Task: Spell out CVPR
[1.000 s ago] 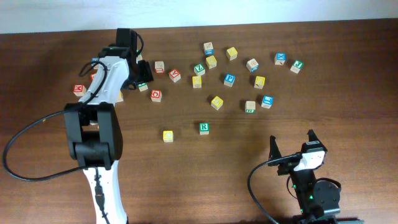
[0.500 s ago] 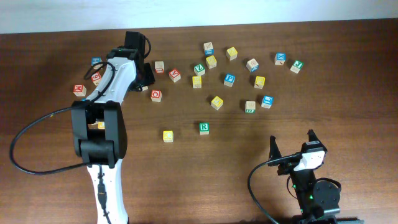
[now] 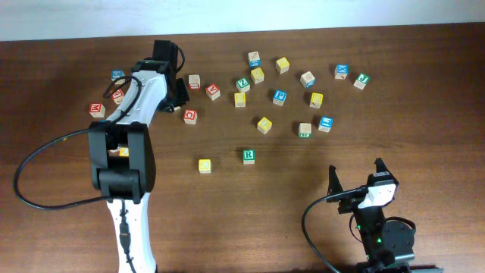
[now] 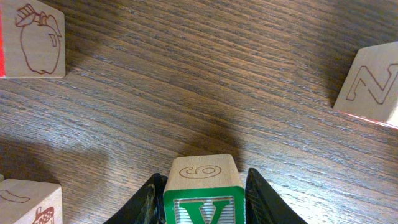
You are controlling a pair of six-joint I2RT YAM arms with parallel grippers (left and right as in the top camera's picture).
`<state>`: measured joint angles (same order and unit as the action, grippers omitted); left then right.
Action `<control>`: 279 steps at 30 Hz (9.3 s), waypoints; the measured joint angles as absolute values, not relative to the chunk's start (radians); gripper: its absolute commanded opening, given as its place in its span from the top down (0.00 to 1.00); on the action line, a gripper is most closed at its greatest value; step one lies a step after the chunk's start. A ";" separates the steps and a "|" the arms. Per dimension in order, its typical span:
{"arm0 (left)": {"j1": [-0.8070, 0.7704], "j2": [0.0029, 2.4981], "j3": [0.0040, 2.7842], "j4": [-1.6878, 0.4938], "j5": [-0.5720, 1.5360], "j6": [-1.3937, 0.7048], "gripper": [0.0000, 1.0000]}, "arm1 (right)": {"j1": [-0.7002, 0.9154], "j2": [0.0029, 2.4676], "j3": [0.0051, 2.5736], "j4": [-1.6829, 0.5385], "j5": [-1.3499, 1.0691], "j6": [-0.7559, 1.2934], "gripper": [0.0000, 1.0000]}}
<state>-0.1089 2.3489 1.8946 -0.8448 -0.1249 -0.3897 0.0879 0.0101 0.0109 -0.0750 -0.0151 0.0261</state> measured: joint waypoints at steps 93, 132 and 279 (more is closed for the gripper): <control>-0.490 2.147 2.165 -1.323 0.086 -0.260 0.00 | 0.088 0.010 0.011 -0.075 -0.015 0.026 0.02; -0.592 2.506 2.171 -0.607 -0.019 -0.072 0.27 | 0.088 0.010 0.011 -0.075 -0.015 0.026 0.02; -0.399 2.334 1.947 -0.987 -0.008 -0.368 0.67 | 0.088 0.011 0.011 -0.075 -0.015 0.027 0.02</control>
